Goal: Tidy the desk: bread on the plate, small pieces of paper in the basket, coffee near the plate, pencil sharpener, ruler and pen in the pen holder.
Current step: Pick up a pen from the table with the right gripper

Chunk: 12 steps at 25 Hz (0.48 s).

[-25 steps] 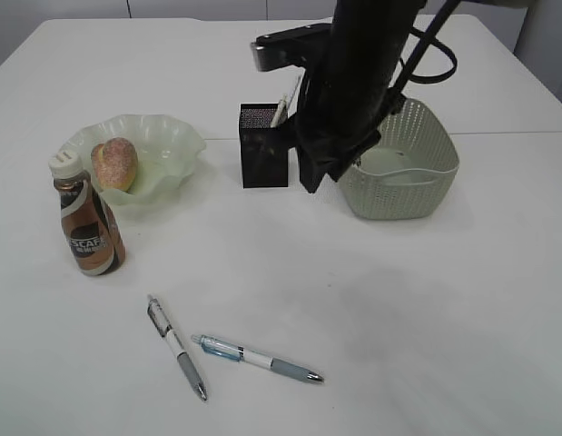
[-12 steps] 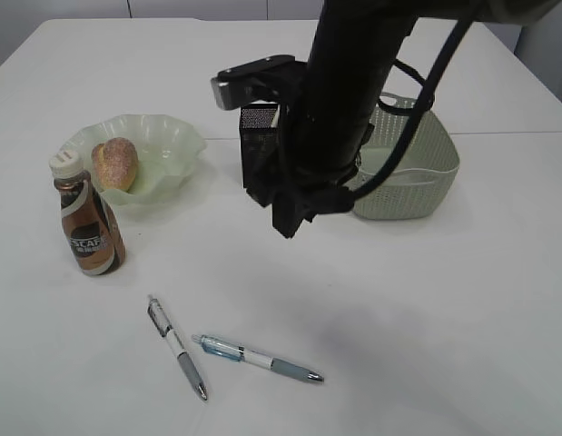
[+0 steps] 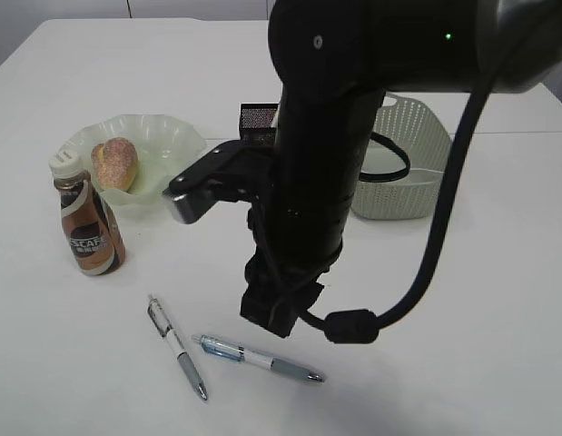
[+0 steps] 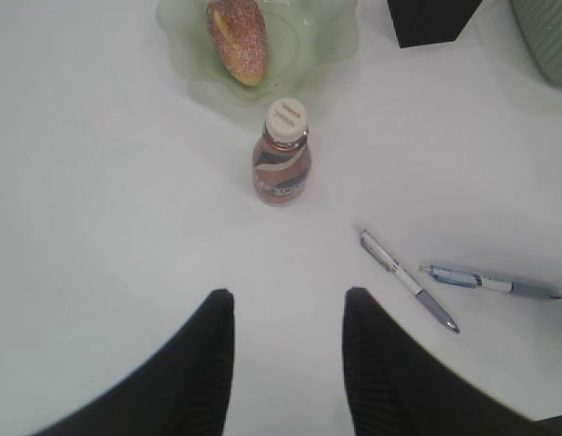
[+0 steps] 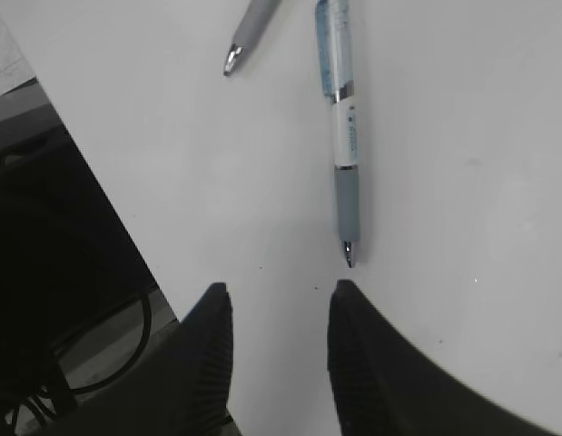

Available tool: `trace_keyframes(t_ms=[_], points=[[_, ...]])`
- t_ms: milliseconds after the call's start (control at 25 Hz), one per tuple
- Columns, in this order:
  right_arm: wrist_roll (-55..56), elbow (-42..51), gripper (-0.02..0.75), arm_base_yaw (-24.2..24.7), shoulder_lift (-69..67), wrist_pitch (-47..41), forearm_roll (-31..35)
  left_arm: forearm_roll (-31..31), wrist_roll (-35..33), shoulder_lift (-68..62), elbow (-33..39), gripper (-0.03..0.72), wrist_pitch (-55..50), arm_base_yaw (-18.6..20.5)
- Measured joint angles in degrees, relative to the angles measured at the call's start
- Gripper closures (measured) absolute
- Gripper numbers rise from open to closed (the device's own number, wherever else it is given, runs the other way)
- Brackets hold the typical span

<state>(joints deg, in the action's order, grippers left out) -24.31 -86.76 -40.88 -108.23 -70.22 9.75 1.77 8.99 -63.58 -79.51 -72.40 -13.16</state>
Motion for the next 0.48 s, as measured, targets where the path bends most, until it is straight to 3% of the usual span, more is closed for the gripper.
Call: trace_keyframes(t_ms=[480], points=[[-5.63, 0.38, 0.444, -1.32, -7.13, 6.94, -0.79, 0.33, 0.00, 0.00, 0.00, 0.398, 0.00, 0.00]])
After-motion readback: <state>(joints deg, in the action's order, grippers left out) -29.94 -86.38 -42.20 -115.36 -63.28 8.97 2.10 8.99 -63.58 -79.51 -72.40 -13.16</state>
